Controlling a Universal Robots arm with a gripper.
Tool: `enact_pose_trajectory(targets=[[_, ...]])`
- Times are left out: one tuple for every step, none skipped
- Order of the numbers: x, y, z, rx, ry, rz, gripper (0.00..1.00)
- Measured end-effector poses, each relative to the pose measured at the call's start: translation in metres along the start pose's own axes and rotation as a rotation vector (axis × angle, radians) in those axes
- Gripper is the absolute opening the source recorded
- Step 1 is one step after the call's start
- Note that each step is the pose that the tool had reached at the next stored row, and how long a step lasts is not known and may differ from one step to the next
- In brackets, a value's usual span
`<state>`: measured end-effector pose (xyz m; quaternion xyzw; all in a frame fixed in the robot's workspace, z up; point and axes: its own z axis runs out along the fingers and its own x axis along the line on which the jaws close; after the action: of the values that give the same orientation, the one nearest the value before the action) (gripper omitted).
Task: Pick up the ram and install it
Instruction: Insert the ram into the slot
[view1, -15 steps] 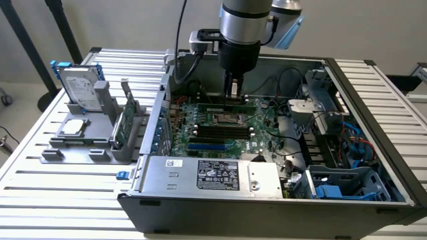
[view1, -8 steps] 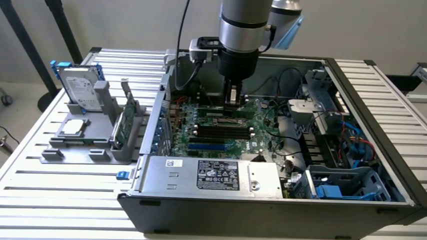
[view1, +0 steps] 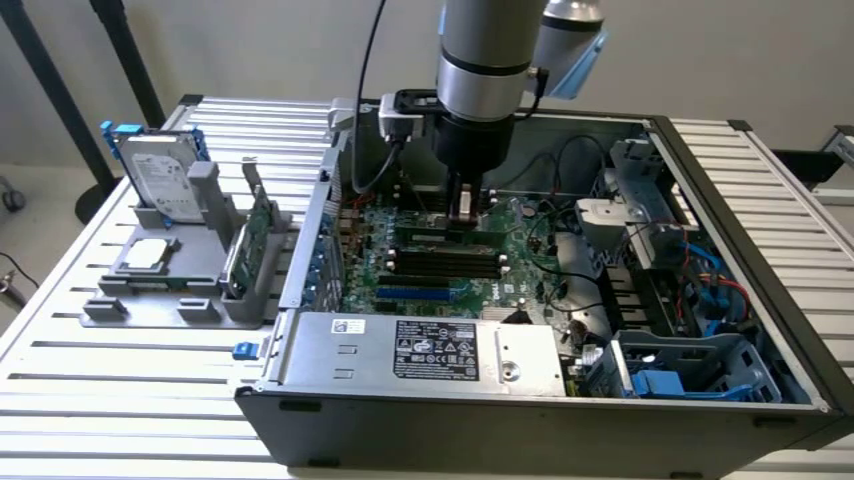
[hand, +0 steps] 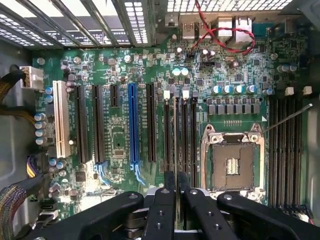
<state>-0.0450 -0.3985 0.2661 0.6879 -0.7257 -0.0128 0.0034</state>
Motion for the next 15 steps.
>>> enact_pose_trajectory(targets=[[0.0,0.0,0.0018,0.0,0.0,0.0,0.14],[0.001,-0.0001,0.0036,0.0,0.0001,0.0,0.14],[0.001,-0.0001,0.0053,0.0,0.0002,0.0,0.14],[0.001,-0.0002,0.0073,0.0,0.0001,0.0,0.14],[0.001,-0.0003,0.0091,0.0,0.0001,0.0,0.14],[0.001,-0.0003,0.0109,0.0,0.0,0.0,0.14],[0.002,-0.0004,0.0127,0.0002,0.0,0.0,0.14],[0.002,-0.0004,0.0145,0.0006,0.0001,0.0,0.14],[0.002,-0.0004,0.0163,0.001,0.0,0.0,0.14],[0.002,-0.0005,0.018,0.0014,0.0,0.0,0.14],[0.002,-0.0006,0.0197,0.0021,0.0,0.0,0.14],[0.002,-0.0007,0.0213,0.0027,0.0,0.0,0.14],[0.002,-0.0007,0.0227,0.0034,-0.0002,0.0,0.14],[0.002,-0.0007,0.0238,0.0037,-0.0003,0.0,0.14],[0.002,-0.0007,0.0245,0.0041,-0.0003,0.0,0.14]])
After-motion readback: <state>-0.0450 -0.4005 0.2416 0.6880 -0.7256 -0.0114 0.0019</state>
